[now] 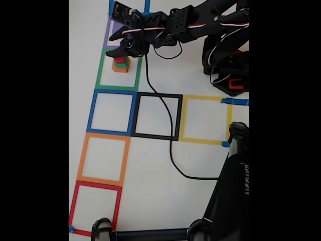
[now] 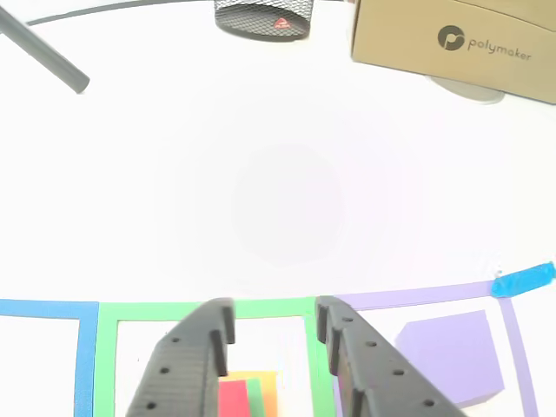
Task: Tower of hanoi
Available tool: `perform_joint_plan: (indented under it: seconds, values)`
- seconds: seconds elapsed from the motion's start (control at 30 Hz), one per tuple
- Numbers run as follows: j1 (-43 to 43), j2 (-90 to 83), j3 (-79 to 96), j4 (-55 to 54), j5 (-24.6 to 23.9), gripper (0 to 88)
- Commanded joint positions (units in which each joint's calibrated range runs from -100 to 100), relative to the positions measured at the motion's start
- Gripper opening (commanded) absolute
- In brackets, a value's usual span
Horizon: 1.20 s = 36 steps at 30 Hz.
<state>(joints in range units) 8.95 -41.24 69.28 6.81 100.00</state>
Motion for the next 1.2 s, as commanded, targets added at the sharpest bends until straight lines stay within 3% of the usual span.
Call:
perform_joint_plan:
  seconds: [0.0,0.17,0.37,0.5,0.67,0.9,1.17]
  values:
    - [3.7,-7.81,-17.19,28.25,0.0,1.1]
    - [9.55,-8.7,-36.1,52.05,0.0,1.1]
    - [20.19,-7.57,-55.19,72.05,0.0,1.1]
    - [25.75,-5.95,-67.91,82.99,0.0,1.1]
    - [30.36,-6.2,-73.37,89.06,0.0,1.1]
    - [35.06,-8.86,-60.73,81.93,0.0,13.5]
    - [41.38,-12.74,-27.19,47.2,0.0,28.8]
